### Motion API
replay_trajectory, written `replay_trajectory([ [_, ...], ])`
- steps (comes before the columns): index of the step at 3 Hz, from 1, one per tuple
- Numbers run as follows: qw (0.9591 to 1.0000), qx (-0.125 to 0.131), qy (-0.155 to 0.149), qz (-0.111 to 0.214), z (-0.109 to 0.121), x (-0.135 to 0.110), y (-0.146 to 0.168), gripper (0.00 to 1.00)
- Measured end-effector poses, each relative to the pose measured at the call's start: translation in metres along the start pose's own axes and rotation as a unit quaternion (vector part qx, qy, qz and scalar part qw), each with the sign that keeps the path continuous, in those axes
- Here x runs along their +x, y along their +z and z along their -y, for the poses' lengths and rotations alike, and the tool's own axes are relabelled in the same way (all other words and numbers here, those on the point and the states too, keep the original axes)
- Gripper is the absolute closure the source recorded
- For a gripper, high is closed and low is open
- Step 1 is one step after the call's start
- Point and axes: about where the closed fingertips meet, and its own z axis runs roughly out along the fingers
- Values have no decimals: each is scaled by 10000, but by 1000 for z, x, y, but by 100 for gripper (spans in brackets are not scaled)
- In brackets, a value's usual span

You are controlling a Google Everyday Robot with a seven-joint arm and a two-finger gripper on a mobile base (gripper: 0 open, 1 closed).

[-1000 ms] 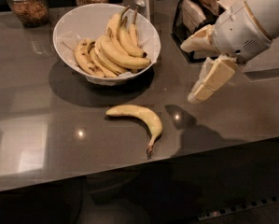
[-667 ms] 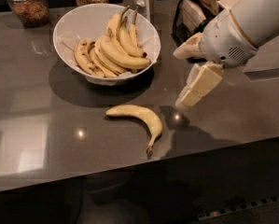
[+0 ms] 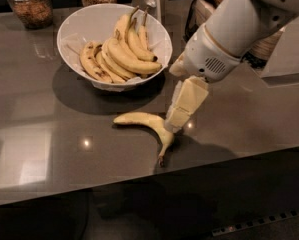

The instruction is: Pick banana from white bowl

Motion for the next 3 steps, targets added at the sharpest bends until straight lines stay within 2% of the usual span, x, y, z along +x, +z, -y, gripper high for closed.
replay_trajectory([
  [1,9997,-218,-6,-78,-6,-12,19,0],
  [2,9997,-218,-7,-78,-6,-12,19,0],
  [3,9997,53,-63,-216,-10,-7,29,17],
])
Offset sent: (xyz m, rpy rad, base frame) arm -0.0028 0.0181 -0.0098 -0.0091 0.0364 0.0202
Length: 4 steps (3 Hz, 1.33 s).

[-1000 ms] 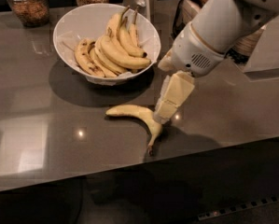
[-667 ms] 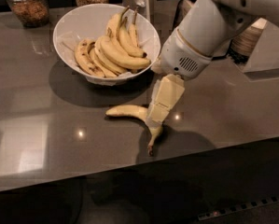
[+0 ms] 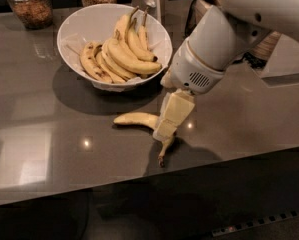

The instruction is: Pick banana from white bowl

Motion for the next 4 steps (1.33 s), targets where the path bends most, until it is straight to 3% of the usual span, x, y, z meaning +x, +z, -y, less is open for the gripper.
replay_trajectory([
  [1,9993,351,-6,-95,-6,11,15,35],
  [3,9957,926,-70,-28,-3,28,29,24],
  [4,9927,1197,-108,27,4,31,30,33],
])
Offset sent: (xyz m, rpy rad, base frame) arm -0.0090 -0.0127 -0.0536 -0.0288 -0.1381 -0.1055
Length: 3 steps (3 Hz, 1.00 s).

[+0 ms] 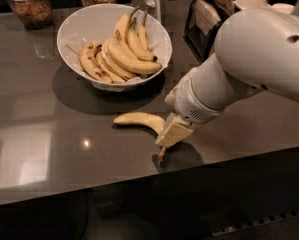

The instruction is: Pick banana from white bowl

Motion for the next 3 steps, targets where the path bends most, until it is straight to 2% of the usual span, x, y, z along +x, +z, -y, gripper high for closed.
replay_trajectory([
  [1,9997,194,122,46,7,-2,3,31],
  [2,9988,265,399,110,11,-2,10,31],
  [3,9973,104,711,156,11,2,27,33],
])
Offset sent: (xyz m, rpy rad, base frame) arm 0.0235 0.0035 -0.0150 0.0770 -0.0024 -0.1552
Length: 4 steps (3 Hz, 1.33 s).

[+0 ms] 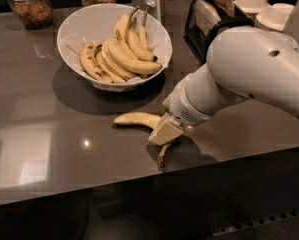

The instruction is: Pick banana from white bowl

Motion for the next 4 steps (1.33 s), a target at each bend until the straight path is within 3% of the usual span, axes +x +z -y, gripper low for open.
replay_trajectory([
  [1,9995,-195,236,5,-1,4,18,33],
  [4,9995,-264,130,-148,-3,-7,10,98],
])
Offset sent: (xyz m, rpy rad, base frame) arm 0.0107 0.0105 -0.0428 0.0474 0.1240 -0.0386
